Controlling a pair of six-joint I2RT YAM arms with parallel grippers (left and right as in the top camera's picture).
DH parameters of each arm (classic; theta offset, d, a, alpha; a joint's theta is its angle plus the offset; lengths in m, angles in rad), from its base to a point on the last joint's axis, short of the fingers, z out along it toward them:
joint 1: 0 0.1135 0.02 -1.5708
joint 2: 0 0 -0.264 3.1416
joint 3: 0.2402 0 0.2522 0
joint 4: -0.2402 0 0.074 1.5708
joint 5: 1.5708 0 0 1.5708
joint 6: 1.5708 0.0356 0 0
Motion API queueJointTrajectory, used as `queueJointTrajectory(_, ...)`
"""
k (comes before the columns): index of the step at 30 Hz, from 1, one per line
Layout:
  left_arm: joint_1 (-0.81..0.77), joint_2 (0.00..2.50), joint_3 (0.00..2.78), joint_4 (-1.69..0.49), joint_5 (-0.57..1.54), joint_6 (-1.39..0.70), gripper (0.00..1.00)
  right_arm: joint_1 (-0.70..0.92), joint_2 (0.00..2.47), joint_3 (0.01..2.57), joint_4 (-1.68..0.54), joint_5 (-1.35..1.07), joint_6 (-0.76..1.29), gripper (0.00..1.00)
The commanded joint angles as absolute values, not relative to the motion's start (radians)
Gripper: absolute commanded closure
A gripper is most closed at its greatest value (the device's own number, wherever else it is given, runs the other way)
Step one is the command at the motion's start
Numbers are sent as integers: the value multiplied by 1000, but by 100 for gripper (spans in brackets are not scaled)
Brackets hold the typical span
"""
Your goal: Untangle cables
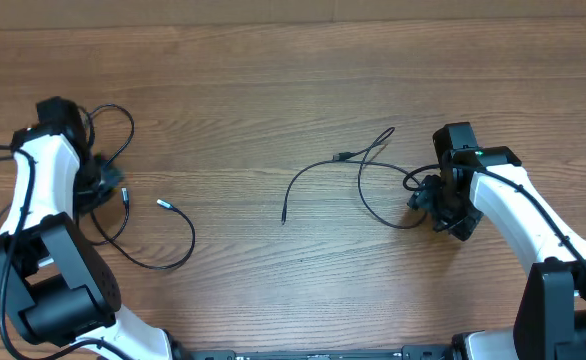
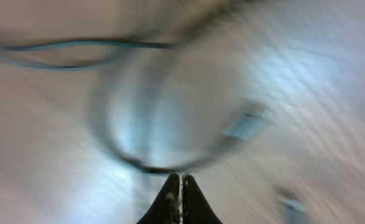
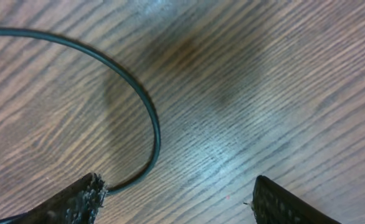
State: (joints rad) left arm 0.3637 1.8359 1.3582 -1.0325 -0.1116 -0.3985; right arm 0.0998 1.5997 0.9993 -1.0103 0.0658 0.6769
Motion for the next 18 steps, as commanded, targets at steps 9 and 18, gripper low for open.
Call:
queueJointTrajectory(9,136,1844,1283,-1061,252,-296,53,100,1580,1000,-1001,65,673,24)
queueJointTrajectory(18,56,1844,1211,-1060,92,-397,47,100,1580,1000,-1001,65,673,25)
